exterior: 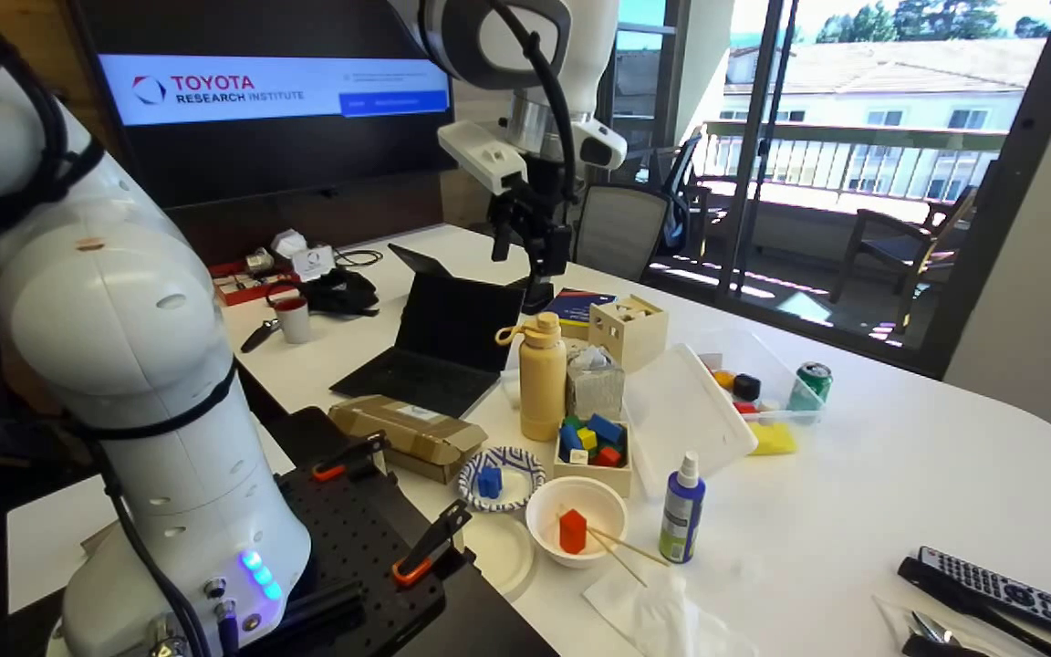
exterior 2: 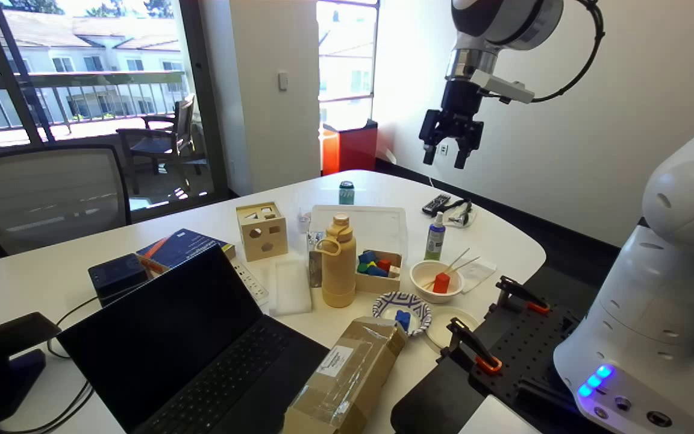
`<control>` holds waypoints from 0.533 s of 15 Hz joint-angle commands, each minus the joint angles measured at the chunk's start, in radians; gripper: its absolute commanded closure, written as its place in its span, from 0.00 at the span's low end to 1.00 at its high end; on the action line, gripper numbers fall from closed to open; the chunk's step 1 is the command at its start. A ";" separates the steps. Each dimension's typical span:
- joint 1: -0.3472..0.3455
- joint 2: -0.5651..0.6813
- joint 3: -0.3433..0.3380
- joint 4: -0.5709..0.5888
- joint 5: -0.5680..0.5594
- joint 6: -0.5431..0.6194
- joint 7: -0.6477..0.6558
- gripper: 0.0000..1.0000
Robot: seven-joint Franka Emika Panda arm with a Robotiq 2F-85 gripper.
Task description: Twist the lid on the bottle
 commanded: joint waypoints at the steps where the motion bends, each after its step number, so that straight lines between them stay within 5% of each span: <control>1: 0.049 0.148 0.112 0.091 -0.002 0.132 0.158 0.00; 5: 0.046 0.311 0.249 0.196 -0.222 0.268 0.477 0.00; 8: 0.064 0.431 0.267 0.270 -0.416 0.273 0.699 0.00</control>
